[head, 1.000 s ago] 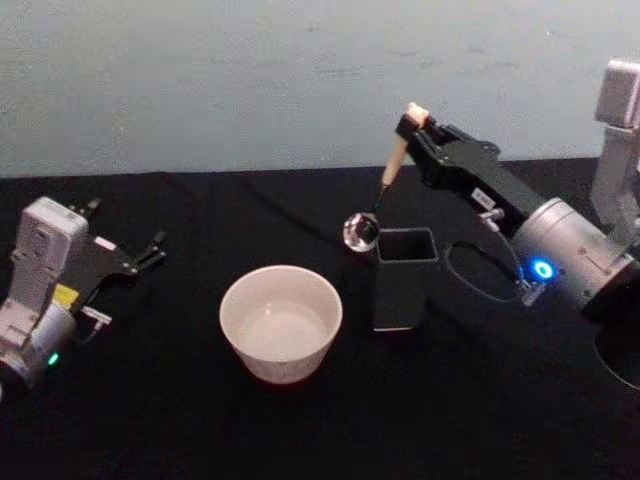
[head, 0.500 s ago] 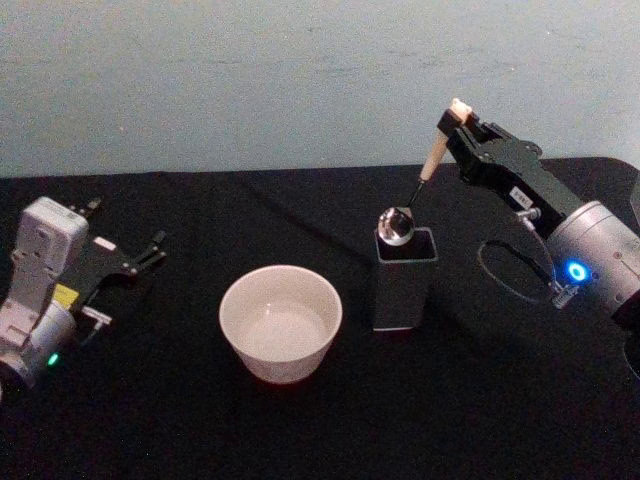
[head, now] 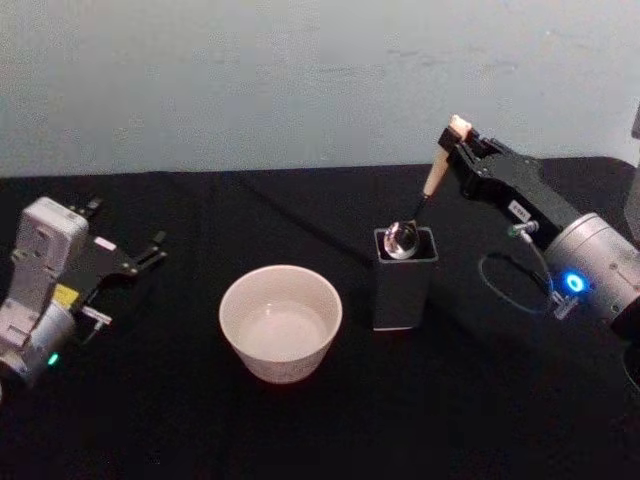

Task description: Pick up the stirring spoon with one hand, stir inside the cup, then place it back in its original position.

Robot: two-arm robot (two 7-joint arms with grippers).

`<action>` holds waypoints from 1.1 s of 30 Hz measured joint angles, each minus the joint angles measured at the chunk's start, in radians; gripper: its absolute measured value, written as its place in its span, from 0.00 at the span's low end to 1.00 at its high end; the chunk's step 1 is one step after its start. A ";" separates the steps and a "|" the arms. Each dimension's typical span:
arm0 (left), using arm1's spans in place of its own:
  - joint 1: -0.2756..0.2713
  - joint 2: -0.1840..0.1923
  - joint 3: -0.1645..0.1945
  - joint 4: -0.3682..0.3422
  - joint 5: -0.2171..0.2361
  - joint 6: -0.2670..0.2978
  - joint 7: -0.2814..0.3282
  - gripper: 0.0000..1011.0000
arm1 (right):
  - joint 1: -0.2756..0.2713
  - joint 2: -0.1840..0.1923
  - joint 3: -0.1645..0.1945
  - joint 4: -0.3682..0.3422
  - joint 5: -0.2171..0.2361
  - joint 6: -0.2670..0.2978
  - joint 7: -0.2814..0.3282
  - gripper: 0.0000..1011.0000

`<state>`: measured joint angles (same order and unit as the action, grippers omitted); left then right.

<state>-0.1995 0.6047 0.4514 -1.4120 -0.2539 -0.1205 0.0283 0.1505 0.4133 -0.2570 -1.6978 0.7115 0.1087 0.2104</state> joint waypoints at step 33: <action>0.000 0.000 0.000 0.000 0.000 0.000 0.000 0.99 | 0.007 -0.033 -0.039 0.119 -0.065 0.054 0.000 0.21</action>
<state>-0.1995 0.6047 0.4514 -1.4120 -0.2539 -0.1205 0.0283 0.1570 0.3806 -0.2956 -1.5791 0.6461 0.1631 0.2103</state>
